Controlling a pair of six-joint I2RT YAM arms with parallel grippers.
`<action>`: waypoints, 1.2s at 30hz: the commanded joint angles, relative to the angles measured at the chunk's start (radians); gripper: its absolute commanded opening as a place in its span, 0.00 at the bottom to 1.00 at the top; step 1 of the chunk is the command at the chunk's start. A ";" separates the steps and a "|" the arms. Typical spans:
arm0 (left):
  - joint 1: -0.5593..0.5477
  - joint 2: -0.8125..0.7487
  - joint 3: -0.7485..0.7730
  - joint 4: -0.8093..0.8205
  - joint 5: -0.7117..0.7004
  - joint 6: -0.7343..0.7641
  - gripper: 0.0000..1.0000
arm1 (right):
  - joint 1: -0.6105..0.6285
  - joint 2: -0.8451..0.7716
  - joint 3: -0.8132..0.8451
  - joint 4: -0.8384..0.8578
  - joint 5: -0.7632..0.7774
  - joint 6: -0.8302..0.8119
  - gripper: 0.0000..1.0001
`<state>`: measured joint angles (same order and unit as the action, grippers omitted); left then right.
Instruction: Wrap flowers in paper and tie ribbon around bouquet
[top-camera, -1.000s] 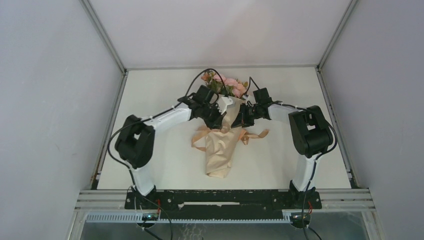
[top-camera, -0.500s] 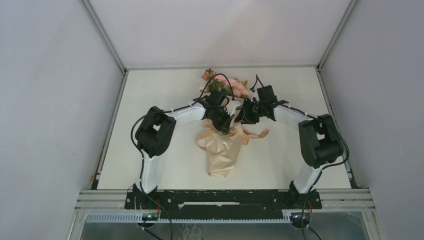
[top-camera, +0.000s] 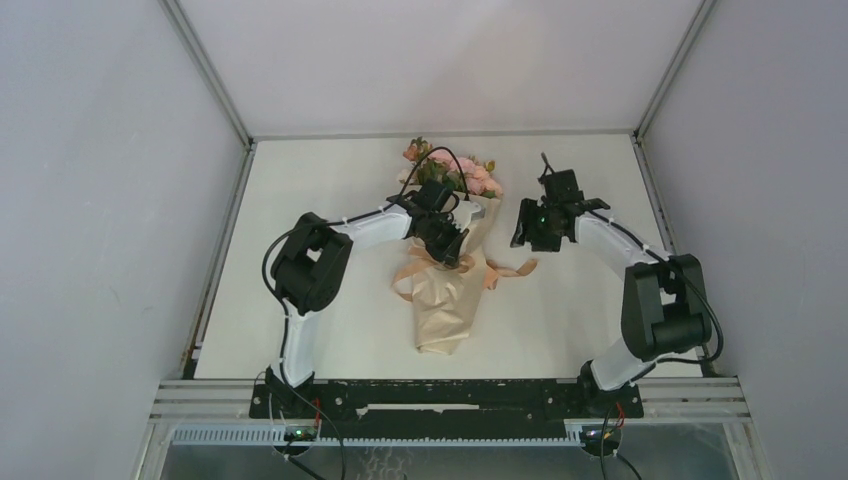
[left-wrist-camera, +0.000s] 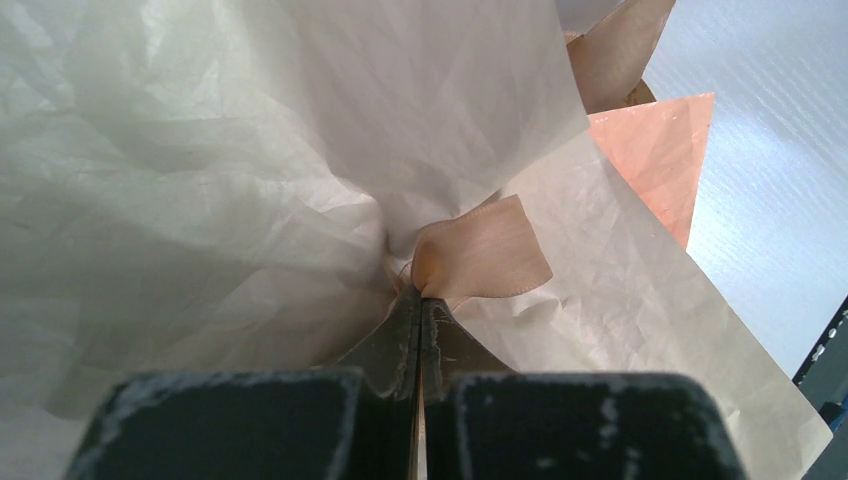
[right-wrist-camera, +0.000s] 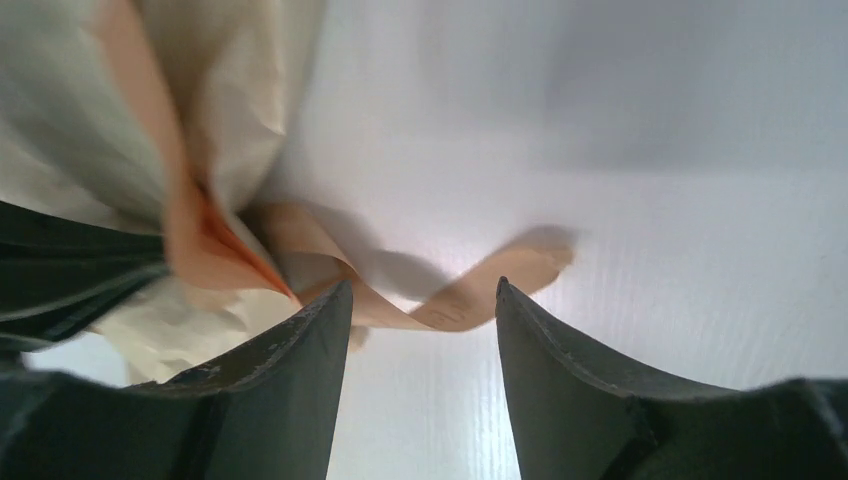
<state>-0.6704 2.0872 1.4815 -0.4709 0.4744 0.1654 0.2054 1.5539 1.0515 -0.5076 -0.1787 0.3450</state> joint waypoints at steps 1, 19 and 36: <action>-0.004 -0.009 0.000 -0.018 -0.022 0.016 0.00 | 0.019 0.035 -0.008 -0.073 -0.026 -0.194 0.64; -0.003 -0.036 -0.004 -0.021 -0.031 0.020 0.00 | 0.106 0.268 0.065 -0.125 -0.122 -0.382 0.60; -0.003 -0.046 0.003 -0.028 -0.047 0.031 0.00 | 0.045 -0.042 -0.025 -0.260 -0.050 -0.254 0.00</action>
<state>-0.6712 2.0850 1.4811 -0.4736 0.4648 0.1692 0.2474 1.6417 1.0458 -0.7372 -0.2691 0.0360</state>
